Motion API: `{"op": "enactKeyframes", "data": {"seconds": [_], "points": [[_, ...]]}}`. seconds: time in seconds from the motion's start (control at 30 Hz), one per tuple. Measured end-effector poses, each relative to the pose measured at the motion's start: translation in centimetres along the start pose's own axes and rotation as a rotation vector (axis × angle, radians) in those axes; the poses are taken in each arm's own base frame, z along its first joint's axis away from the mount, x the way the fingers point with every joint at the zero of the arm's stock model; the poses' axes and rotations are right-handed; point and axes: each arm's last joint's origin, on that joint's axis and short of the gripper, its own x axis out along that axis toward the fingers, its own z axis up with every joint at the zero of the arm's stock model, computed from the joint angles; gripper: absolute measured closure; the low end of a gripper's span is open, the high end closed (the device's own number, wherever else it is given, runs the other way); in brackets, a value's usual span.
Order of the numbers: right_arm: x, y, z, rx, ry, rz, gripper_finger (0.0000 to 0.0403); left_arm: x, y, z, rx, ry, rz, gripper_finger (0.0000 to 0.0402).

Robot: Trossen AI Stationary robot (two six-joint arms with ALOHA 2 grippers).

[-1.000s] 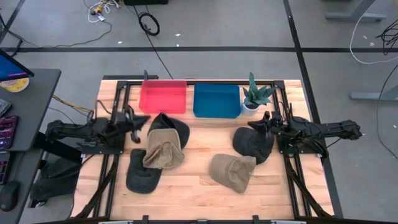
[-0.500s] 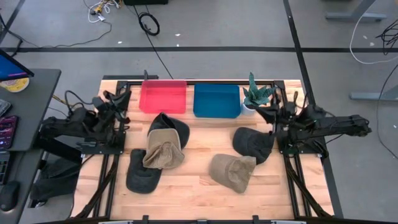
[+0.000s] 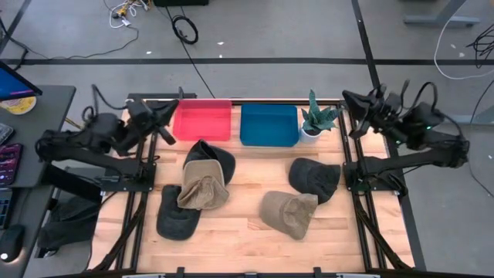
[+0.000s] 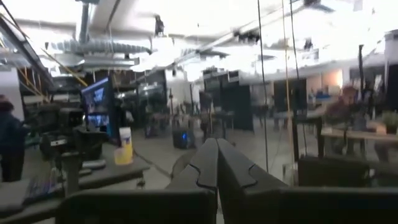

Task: Pick & Place hat
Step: Put the left light brown cap into the blue bin

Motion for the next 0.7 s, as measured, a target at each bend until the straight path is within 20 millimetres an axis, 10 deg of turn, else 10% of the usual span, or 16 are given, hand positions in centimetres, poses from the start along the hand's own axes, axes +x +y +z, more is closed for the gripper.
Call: {"op": "enactKeyframes", "data": {"seconds": [0.37,0.7], "points": [[-0.1,-0.1,-0.2,0.049,0.087,0.002,0.0399,2.3,-2.1,-1.8,-0.121,0.115,0.077,0.0376],[0.3,0.3,-1.6,0.125,0.15,-0.005,0.0354,1.8,-1.3,-4.0,-0.443,0.286,0.147,0.0215]]}}
